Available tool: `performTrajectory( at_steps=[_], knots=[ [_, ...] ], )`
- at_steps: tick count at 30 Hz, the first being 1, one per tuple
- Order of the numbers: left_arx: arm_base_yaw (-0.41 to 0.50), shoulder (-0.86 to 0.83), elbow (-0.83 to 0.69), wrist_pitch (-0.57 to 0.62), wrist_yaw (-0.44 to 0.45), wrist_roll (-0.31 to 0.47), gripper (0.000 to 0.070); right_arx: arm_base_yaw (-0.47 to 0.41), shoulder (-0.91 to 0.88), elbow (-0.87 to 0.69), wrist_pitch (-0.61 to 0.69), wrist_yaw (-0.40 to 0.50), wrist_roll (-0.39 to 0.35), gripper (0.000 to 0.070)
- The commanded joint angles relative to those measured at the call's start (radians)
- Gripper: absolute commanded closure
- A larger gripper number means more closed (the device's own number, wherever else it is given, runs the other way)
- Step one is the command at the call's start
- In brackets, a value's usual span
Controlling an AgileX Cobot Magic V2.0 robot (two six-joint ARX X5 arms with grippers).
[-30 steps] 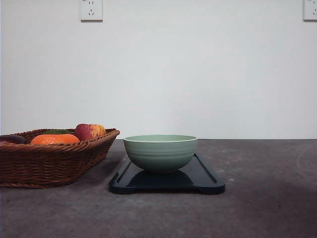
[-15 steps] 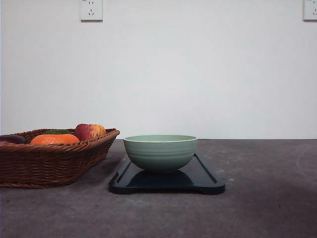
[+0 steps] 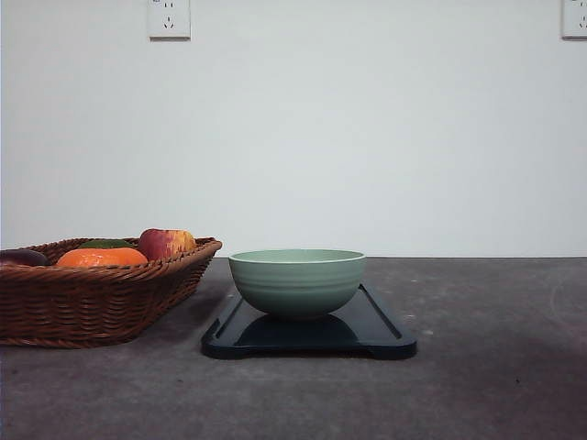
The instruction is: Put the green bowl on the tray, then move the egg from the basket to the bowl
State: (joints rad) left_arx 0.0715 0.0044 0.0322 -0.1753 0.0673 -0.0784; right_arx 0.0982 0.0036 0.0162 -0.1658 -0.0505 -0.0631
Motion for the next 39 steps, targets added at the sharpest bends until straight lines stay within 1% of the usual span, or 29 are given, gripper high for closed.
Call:
performTrajectory(
  at_steps=[1,39],
  knots=[
    [0.001,-0.001,-0.018,0.013,0.002,0.007,0.0700,0.001,0.000,-0.004,0.009,-0.001,0.011,0.0684],
    [0.001,-0.001,-0.018,0.013,0.003,0.007,0.0700,0.001,0.000,-0.004,0.008,-0.001,0.011,0.0684]
  ],
)
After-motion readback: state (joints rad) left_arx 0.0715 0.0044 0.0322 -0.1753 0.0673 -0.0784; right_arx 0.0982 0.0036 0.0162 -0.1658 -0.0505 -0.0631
